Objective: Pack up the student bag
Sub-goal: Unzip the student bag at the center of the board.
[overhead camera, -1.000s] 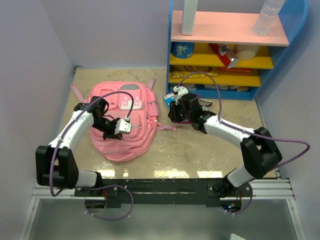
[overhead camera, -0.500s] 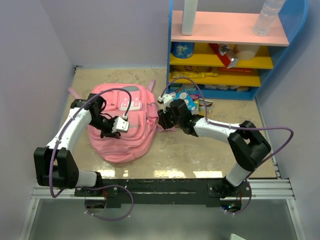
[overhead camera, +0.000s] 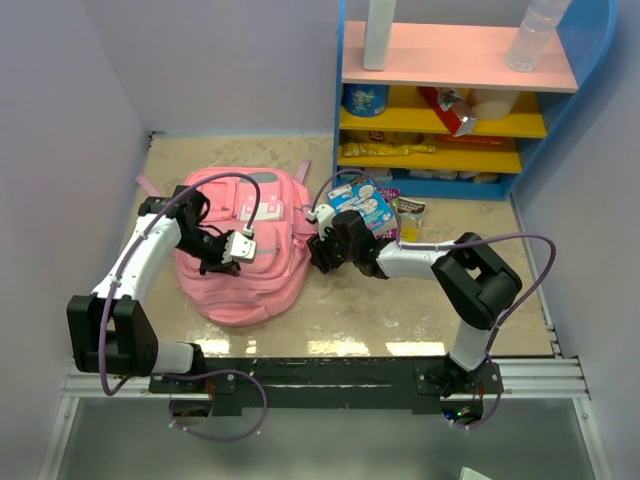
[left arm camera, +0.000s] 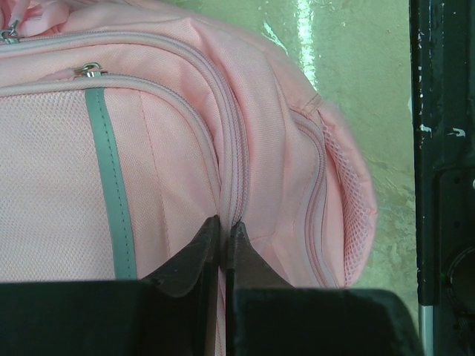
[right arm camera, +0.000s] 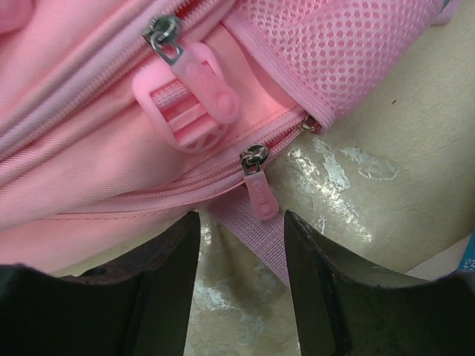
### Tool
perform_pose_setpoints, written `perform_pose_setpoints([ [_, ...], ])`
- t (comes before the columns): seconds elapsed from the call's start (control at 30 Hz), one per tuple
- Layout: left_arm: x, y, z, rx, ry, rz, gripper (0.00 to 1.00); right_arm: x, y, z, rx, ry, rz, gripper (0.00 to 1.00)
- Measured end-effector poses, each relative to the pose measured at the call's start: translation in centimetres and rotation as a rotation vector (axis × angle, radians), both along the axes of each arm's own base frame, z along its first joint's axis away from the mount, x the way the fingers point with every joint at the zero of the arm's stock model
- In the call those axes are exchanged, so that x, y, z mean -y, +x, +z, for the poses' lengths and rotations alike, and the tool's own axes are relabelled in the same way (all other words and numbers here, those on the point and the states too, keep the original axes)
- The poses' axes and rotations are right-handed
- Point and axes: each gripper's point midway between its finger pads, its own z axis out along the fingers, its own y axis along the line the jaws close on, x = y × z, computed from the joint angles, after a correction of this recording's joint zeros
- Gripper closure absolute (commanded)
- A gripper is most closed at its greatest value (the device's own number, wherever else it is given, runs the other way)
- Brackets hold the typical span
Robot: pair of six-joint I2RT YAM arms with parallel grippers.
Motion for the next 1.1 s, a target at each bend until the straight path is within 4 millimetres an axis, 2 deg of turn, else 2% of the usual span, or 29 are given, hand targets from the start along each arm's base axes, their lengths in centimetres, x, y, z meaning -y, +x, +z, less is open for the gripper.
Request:
perform_pose_setpoints([
  [0.13,0.0,0.0,0.0,0.0,0.001,0.0,1.0,0.4,0.2,-1.2,-0.008,-0.031,-0.014,0.47],
  [0.43,-0.1,0.0,0.0,0.002,0.006,0.0,1.0,0.3,1.9,-0.9,0.089,-0.063,-0.032,0.49],
  [0.57,-0.1,0.0,0.0,0.002,0.009,0.0,1.0,0.6,2.5,-1.8,0.111,-0.095,-0.042,0.53],
  [0.67,-0.1,0.0,0.0,0.003,0.009,0.0,1.0,0.4,2.8,-2.0,0.124,-0.098,-0.043,0.64],
  [0.77,-0.1,0.0,0.0,0.004,0.009,0.0,1.0,0.2,3.0,-1.9,0.135,-0.094,-0.039,0.78],
  [0.8,-0.1,0.0,0.0,0.003,0.009,0.0,1.0,0.2,3.1,-1.8,0.139,-0.092,-0.038,0.85],
  [0.9,-0.1,0.0,0.0,0.004,0.009,0.001,1.0,0.2,3.0,-1.8,0.141,-0.093,-0.037,0.96],
  [1.0,-0.1,0.1,0.0,0.0,0.008,0.004,1.0,0.2,3.0,-1.8,0.14,-0.09,-0.036,1.0],
  [1.1,-0.1,0.1,-0.2,-0.013,0.008,0.006,1.0,0.4,2.6,-1.8,0.139,-0.087,-0.038,1.0],
])
